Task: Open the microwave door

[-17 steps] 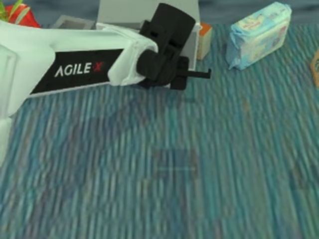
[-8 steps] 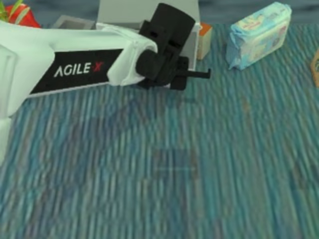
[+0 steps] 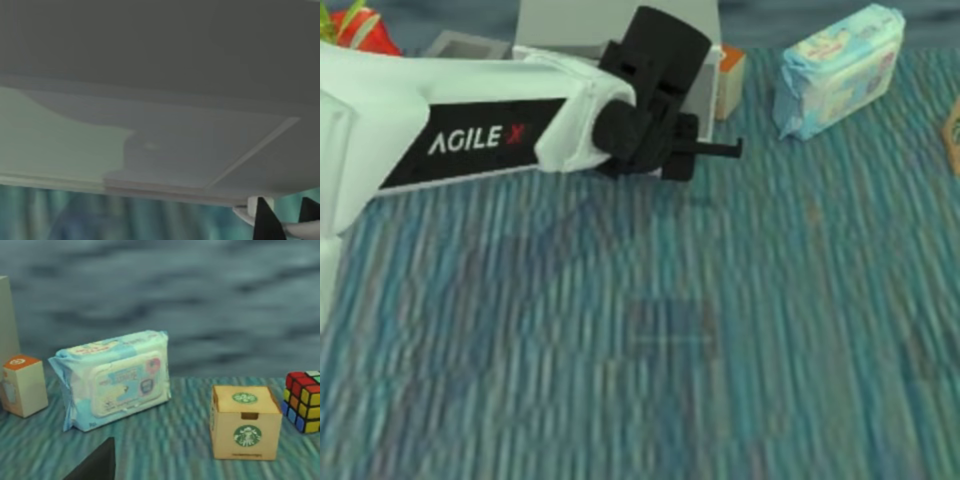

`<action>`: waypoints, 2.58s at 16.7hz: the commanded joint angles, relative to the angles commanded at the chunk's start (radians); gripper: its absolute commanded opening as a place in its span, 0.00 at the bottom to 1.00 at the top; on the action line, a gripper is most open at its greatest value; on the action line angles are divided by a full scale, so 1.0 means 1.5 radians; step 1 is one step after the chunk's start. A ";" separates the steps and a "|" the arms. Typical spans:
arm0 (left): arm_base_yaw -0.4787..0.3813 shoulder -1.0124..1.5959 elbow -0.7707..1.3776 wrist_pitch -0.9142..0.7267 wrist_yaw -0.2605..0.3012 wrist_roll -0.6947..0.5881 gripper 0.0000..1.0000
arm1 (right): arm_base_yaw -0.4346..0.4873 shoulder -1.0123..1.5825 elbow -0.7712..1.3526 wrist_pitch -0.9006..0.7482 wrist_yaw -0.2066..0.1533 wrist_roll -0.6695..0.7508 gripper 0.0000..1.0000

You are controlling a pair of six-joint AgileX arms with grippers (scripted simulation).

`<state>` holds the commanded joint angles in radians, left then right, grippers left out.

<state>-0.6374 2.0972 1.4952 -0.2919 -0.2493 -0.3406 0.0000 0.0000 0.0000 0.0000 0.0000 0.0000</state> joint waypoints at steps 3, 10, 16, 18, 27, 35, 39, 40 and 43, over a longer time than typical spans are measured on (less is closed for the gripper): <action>0.000 0.000 0.000 0.000 0.000 0.000 0.00 | 0.000 0.000 0.000 0.000 0.000 0.000 1.00; 0.005 -0.022 -0.032 0.020 0.023 0.028 0.00 | 0.000 0.000 0.000 0.000 0.000 0.000 1.00; 0.007 -0.025 -0.040 0.023 0.027 0.035 0.00 | 0.000 0.000 0.000 0.000 0.000 0.000 1.00; 0.007 -0.025 -0.040 0.023 0.027 0.035 0.00 | 0.000 0.000 0.000 0.000 0.000 0.000 1.00; 0.007 -0.025 -0.040 0.023 0.027 0.035 0.00 | 0.000 0.000 0.000 0.000 0.000 0.000 1.00; 0.007 -0.025 -0.040 0.023 0.027 0.035 0.00 | 0.000 0.000 0.000 0.000 0.000 0.000 1.00; 0.004 -0.028 -0.045 0.025 0.036 0.038 0.00 | 0.000 0.000 0.000 0.000 0.000 0.000 1.00; 0.006 -0.032 -0.051 0.028 0.039 0.044 0.00 | 0.000 0.000 0.000 0.000 0.000 0.000 1.00; 0.012 -0.046 -0.068 0.040 0.051 0.061 0.00 | 0.000 0.000 0.000 0.000 0.000 0.000 1.00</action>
<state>-0.6188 2.0288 1.3934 -0.2322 -0.1735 -0.2483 0.0000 0.0000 0.0000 0.0000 0.0000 0.0000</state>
